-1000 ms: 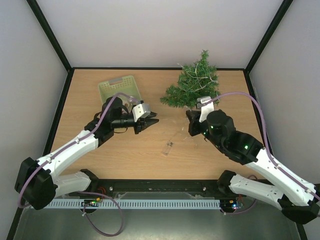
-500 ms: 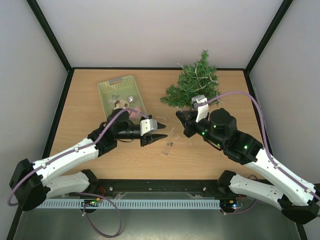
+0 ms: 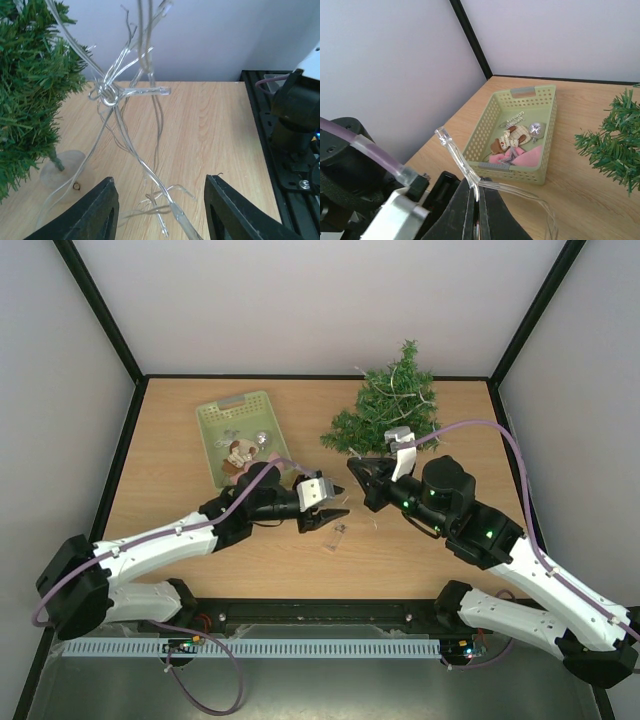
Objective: Decorate the small christmas tree
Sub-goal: Wrap the decoration item around the Christmas tree.
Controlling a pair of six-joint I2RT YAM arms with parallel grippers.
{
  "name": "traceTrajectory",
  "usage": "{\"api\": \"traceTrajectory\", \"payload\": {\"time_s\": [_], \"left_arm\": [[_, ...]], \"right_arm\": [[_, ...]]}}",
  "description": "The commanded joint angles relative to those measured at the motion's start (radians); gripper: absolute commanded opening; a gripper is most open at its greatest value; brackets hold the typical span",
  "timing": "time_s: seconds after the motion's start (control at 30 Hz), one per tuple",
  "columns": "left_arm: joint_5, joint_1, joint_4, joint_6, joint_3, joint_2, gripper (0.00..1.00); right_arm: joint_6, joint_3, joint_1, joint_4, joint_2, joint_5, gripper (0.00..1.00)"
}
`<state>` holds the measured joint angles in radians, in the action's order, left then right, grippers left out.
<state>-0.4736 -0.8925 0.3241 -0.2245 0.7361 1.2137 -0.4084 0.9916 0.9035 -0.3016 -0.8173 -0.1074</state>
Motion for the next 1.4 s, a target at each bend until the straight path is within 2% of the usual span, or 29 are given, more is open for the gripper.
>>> {"api": "traceTrajectory", "payload": {"time_s": [0.0, 0.2, 0.4, 0.5, 0.83, 1.03, 1.1, 1.17, 1.27, 1.37], "left_arm": [[0.055, -0.015, 0.054, 0.002, 0.036, 0.020, 0.48], [0.054, -0.020, 0.066, 0.015, 0.049, 0.048, 0.43], [0.068, -0.024, 0.063, 0.019, 0.047, 0.014, 0.11], [0.080, -0.024, 0.059, 0.029, 0.042, -0.018, 0.03], [0.065, 0.011, 0.032, 0.152, 0.062, -0.100, 0.03], [0.093, 0.079, -0.031, 0.277, 0.127, -0.064, 0.02], [0.087, 0.101, -0.017, 0.309, 0.130, -0.056, 0.02], [0.081, 0.126, 0.006, 0.362, 0.135, -0.046, 0.03], [0.079, 0.159, 0.023, 0.445, 0.157, -0.026, 0.02], [0.082, 0.197, 0.010, 0.510, 0.191, 0.002, 0.02]], "right_arm": [[-0.025, -0.005, 0.005, 0.057, 0.004, -0.015, 0.02], [-0.028, -0.006, 0.005, 0.061, 0.012, -0.016, 0.02], [-0.012, -0.027, 0.005, 0.030, 0.025, 0.010, 0.02], [0.016, -0.042, 0.005, -0.030, 0.045, 0.081, 0.02], [-0.018, -0.092, 0.005, -0.218, 0.164, 0.214, 0.02], [0.008, -0.099, 0.005, -0.242, 0.219, 0.126, 0.02], [0.012, -0.094, 0.005, -0.258, 0.221, 0.128, 0.02], [0.029, -0.090, 0.005, -0.259, 0.219, 0.066, 0.02], [0.058, -0.051, 0.006, -0.236, 0.220, -0.054, 0.02], [0.062, 0.034, 0.006, -0.186, 0.215, -0.098, 0.02]]}}
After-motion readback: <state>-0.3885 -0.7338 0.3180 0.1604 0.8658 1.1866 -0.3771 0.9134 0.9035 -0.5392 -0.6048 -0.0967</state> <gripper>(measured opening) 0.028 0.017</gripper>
